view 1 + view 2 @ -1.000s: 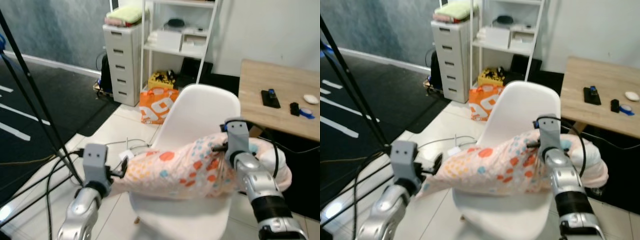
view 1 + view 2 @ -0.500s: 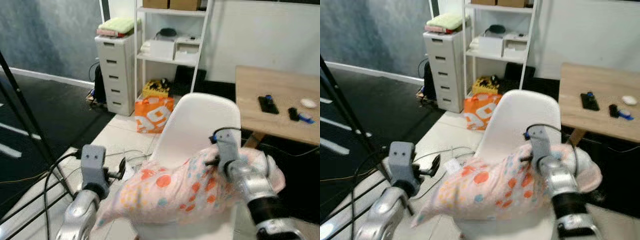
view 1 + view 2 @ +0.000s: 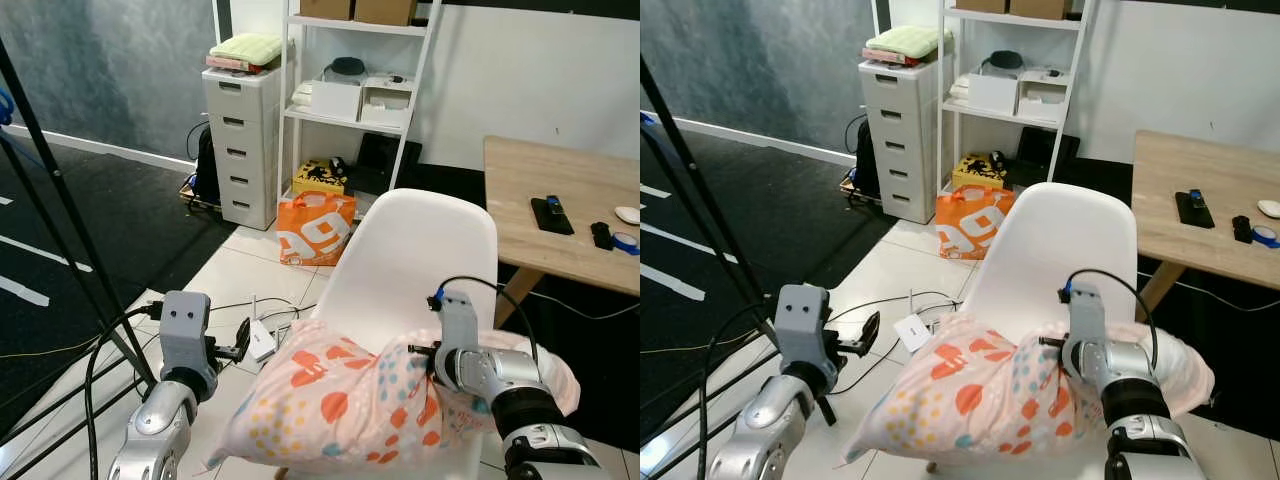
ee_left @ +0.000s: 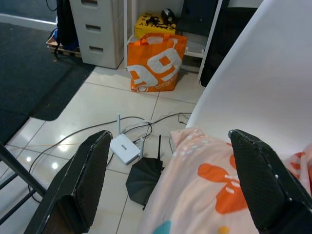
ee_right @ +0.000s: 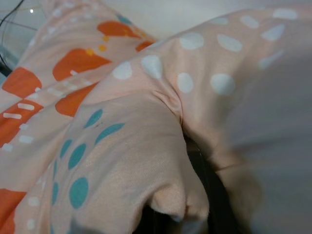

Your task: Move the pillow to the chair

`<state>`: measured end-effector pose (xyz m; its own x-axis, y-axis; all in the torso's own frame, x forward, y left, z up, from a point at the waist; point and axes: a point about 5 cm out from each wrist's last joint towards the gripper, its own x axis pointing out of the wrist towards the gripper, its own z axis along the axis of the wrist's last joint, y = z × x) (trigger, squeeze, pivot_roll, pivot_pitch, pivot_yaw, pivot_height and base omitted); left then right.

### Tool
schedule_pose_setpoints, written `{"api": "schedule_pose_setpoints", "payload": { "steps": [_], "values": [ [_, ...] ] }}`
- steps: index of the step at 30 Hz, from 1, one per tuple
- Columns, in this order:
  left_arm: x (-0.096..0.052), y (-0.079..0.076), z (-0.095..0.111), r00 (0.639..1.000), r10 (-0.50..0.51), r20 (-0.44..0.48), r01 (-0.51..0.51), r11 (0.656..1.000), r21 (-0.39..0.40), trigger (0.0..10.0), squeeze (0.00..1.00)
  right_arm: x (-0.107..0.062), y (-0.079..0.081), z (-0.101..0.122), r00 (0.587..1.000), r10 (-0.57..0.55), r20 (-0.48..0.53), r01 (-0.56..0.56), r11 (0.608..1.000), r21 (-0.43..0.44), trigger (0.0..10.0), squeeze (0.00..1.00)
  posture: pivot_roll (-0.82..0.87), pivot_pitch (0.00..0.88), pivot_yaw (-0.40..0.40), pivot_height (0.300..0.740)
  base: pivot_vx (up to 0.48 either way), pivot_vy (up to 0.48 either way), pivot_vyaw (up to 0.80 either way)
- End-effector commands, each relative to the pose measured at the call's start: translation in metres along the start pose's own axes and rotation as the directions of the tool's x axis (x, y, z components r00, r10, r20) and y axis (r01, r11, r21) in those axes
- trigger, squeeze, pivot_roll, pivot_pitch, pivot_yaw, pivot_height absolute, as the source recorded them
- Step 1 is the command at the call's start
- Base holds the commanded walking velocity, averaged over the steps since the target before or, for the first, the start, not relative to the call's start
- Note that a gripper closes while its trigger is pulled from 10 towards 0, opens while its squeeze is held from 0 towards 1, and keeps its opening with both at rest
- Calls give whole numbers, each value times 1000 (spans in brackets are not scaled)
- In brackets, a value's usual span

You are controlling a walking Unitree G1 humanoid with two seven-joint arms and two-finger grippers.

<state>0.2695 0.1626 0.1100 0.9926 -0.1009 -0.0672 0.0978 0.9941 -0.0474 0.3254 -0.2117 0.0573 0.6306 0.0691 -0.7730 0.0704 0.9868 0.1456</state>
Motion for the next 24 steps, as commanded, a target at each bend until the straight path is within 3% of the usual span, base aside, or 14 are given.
{"api": "schedule_pose_setpoints", "payload": {
  "steps": [1,11,24],
  "values": [
    [-3,4,-2,1000,5,-19,-5,1000,8,10000,0,4,7,-9,998,45,-43,-44,999,20,10000,0,-181,55,-27,686,0,0,0],
    [-7,6,-2,1000,6,-30,-5,1000,24,10000,0,8,-7,-22,995,-45,-89,34,992,-118,10000,0,-175,67,-27,661,0,0,0],
    [-9,7,-3,999,2,-42,0,999,36,10000,0,13,-10,-33,990,-65,-124,50,992,-119,10000,0,-166,61,-32,631,0,0,0]
  ]
}}
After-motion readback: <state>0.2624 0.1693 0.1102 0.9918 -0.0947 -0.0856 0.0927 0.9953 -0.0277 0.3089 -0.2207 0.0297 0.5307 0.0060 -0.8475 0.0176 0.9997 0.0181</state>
